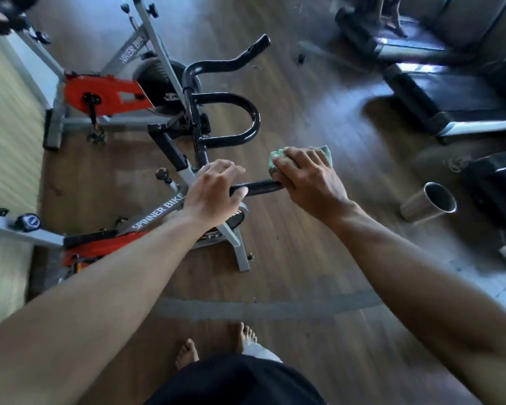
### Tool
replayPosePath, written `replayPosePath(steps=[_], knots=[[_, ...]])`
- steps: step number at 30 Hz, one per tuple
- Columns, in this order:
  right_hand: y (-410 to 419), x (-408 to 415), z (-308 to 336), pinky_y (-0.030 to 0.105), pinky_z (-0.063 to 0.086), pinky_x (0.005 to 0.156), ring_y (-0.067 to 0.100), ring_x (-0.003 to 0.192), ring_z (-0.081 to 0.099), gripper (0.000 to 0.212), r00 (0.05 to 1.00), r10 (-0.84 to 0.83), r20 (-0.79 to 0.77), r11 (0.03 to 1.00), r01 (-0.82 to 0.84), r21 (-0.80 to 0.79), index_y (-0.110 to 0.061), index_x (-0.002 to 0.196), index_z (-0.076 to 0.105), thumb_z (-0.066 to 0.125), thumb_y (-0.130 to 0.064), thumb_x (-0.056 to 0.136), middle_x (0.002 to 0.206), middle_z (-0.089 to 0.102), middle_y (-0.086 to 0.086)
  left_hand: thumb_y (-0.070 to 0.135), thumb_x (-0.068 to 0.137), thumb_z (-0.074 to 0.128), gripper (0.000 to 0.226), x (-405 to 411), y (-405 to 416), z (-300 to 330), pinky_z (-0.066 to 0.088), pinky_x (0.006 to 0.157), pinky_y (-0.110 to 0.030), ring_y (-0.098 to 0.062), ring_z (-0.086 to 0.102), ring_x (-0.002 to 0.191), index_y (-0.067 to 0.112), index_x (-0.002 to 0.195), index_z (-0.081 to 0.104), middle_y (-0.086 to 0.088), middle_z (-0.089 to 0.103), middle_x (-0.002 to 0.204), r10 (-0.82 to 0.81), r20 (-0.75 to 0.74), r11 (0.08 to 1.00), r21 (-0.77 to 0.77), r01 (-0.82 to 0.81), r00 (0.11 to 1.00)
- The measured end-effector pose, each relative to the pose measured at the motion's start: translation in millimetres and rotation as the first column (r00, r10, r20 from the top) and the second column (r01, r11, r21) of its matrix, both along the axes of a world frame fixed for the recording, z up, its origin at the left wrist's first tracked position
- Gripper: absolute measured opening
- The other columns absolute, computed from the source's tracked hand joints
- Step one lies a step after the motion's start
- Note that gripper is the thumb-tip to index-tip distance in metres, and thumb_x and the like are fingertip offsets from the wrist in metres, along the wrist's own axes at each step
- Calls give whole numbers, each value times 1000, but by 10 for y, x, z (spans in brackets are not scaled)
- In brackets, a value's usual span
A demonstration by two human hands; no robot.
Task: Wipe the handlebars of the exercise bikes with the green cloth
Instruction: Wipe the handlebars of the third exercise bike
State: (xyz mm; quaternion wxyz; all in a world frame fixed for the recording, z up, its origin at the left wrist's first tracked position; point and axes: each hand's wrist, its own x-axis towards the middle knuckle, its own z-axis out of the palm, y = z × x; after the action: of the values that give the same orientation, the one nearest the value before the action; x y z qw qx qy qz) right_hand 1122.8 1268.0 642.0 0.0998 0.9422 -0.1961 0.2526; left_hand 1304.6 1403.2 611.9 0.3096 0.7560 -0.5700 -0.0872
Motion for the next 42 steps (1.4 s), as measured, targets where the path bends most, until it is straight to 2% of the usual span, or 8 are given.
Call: replayPosePath(steps=[7, 11, 15, 22, 26, 29, 35, 42], knots=[[-268, 14, -192, 47, 34, 105, 31, 100, 62, 31, 969, -124, -213, 982, 89, -169, -20, 104, 69, 50, -43, 98, 109, 67, 4, 31, 92, 64, 30, 272, 64, -193, 44, 102, -43, -25, 54, 120, 21, 121, 67, -3, 62, 121, -75, 47, 996, 44, 73, 996], [-75, 177, -290, 47, 31, 105, 30, 103, 59, 34, 950, -259, -176, 966, 252, -59, -19, 95, 69, 45, -43, 98, 104, 68, 3, 27, 91, 67, 31, 342, 93, -225, 45, 104, -45, -25, 53, 125, 22, 121, 68, -2, 64, 122, -103, 21, 995, 20, 102, 994], [168, 354, -489, 46, 33, 101, 28, 103, 60, 33, 963, -197, -183, 977, 208, 41, -23, 103, 68, 41, -42, 100, 105, 68, 1, 29, 90, 69, 35, 439, 96, -254, 34, 112, -41, -24, 41, 139, 23, 124, 67, -6, 60, 135, -130, -4, 991, 21, 130, 991], [-330, 18, -140, 50, 31, 107, 33, 96, 61, 36, 927, -228, -298, 965, 174, -196, -26, 104, 67, 37, -45, 101, 99, 70, 6, 32, 88, 69, 38, 576, 24, -269, 27, 119, -47, -21, 27, 147, 27, 125, 65, -6, 48, 147, -194, -67, 977, 80, 199, 979], [18, 278, -347, 49, 28, 107, 30, 98, 61, 33, 898, -361, -253, 932, 360, -53, -24, 94, 67, 42, -44, 98, 97, 70, 2, 29, 89, 69, 38, 593, 51, -315, 22, 120, -42, -19, 22, 148, 25, 126, 64, -4, 46, 149, -201, -136, 976, 61, 210, 970], [234, 449, -491, 45, 31, 103, 26, 94, 65, 30, 926, -291, -239, 944, 319, 86, -26, 99, 67, 42, -42, 98, 100, 71, -2, 29, 88, 69, 39, 625, 44, -312, 22, 120, -42, -20, 22, 148, 24, 127, 64, -4, 46, 149, -214, -139, 972, 64, 225, 967], [-173, 138, -210, 44, 35, 97, 29, 88, 63, 36, 903, -283, -323, 957, 241, -164, -21, 94, 69, 40, -42, 100, 92, 70, 5, 30, 89, 68, 41, 651, 37, -362, 24, 119, -45, -16, 21, 148, 26, 129, 61, -1, 42, 151, -229, -119, 970, 55, 237, 966], [443, 678, -561, 42, 28, 104, 24, 95, 63, 34, 910, -376, -174, 869, 412, 274, -24, 91, 67, 38, -40, 98, 100, 71, -1, 31, 86, 72, 46, 744, 31, -357, 28, 118, -49, -21, 28, 146, 22, 130, 61, -7, 43, 151, -273, -60, 958, 78, 277, 960]])
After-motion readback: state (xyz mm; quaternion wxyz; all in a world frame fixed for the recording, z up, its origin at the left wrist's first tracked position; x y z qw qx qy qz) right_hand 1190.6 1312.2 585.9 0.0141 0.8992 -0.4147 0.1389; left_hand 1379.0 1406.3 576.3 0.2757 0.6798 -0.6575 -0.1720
